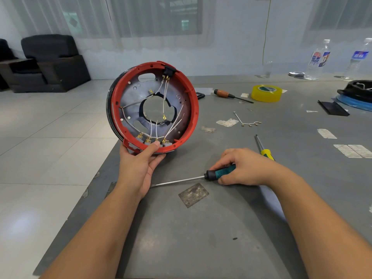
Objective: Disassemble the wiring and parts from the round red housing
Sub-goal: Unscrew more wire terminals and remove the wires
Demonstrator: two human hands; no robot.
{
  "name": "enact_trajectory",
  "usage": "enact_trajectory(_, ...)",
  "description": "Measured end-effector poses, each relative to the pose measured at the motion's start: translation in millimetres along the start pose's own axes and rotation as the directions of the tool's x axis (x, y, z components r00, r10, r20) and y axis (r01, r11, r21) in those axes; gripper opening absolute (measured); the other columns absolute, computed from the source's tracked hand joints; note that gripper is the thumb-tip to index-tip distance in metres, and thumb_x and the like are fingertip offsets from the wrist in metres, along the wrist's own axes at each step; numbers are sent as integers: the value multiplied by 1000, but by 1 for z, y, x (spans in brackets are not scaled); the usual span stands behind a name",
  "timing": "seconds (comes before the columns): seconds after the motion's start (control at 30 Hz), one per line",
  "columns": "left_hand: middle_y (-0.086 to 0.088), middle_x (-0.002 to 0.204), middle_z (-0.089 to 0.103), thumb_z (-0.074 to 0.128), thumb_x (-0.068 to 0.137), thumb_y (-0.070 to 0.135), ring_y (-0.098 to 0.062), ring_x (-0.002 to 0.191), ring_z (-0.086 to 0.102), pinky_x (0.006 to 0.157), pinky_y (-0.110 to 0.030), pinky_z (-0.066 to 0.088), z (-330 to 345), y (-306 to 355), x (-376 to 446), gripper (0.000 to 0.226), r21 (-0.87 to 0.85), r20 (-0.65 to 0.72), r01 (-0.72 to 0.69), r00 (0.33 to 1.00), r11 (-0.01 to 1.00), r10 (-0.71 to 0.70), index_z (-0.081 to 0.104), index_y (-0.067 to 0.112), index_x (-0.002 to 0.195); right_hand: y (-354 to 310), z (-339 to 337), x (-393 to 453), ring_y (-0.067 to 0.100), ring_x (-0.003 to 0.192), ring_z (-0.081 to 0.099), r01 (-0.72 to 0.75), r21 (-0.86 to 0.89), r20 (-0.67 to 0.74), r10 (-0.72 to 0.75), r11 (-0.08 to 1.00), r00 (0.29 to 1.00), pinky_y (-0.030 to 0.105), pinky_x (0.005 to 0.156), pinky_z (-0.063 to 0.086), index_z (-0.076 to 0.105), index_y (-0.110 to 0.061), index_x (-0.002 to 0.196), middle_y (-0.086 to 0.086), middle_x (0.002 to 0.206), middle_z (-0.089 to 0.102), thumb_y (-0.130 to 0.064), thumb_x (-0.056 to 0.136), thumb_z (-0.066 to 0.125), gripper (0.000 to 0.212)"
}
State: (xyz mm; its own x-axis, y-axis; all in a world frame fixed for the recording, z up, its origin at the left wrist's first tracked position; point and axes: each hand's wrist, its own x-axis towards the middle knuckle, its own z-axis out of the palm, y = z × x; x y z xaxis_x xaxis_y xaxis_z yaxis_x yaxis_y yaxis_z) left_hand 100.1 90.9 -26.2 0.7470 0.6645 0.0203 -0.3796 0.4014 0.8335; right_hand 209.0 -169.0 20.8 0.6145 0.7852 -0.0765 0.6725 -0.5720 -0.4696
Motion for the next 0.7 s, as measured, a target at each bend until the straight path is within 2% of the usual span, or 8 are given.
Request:
enact_trajectory(0.1,-11,121,77,78,87,-9,-38,104,77,85,-51,65,-1,-3,0,69,1,15,17,1000,1000,-17,48,19,143,-1,0,0,4,104,59,-9,-29,19,10,1000,1000,23,93,47,74,-46,114,-16,109,62,-35,82,81,34)
enact_trajectory(0.2,-15,121,76,78,87,-9,-37,104,77,84,-49,65,-2,-5,0,69,25,30,12,999,1000,-13,47,18,142,-2,-1,0,-2,102,59,-27,7,25,27,1000,999,15,90,46,72,-43,118,-21,107,65,-48,80,82,40)
enact_trajectory(0.3,-20,124,73,79,86,-9,-39,106,77,85,-51,64,-1,-6,0,71,45,48,-2,999,999,0,46,18,143,-12,-2,9,-6,90,61,19,109,-173,1,994,985,9,75,43,75,-36,112,-20,95,69,-52,86,75,31)
enact_trajectory(0.37,-22,128,69,80,86,-8,-39,107,76,89,-54,63,-1,-7,0,70,56,54,-13,999,998,10,46,18,141,-25,-4,24,-5,86,61,76,101,-339,-37,992,940,9,71,41,76,-33,104,-19,89,67,-45,91,71,18)
enact_trajectory(0.43,-22,129,67,80,86,-8,-39,107,76,89,-54,63,-1,-8,-1,67,69,50,-16,999,997,12,46,18,138,-40,-5,43,-2,82,61,105,124,-431,-42,987,901,6,70,40,76,-29,101,-15,87,68,-37,94,69,13)
enact_trajectory(0.53,-25,135,62,81,86,-7,-38,109,75,87,-51,64,0,-8,-1,68,71,40,-8,999,997,5,45,20,137,-55,-4,71,3,79,62,104,181,-468,-7,978,884,16,71,45,76,-26,101,-11,84,68,-30,95,68,11)
enact_trajectory(0.6,-25,137,61,81,85,-7,-38,109,75,87,-51,64,0,-8,-1,69,75,35,-4,999,997,2,45,21,137,-62,-2,85,4,78,60,96,124,-473,-26,988,881,17,68,44,76,-26,102,-14,80,63,-27,95,66,12)
enact_trajectory(0.7,-22,138,61,82,85,-7,-38,110,75,89,-54,64,-1,-8,-1,74,74,23,3,1000,997,-4,44,24,140,-68,3,100,14,86,63,95,10,-431,-81,995,899,28,78,53,75,-25,110,-10,82,63,-23,97,64,17)
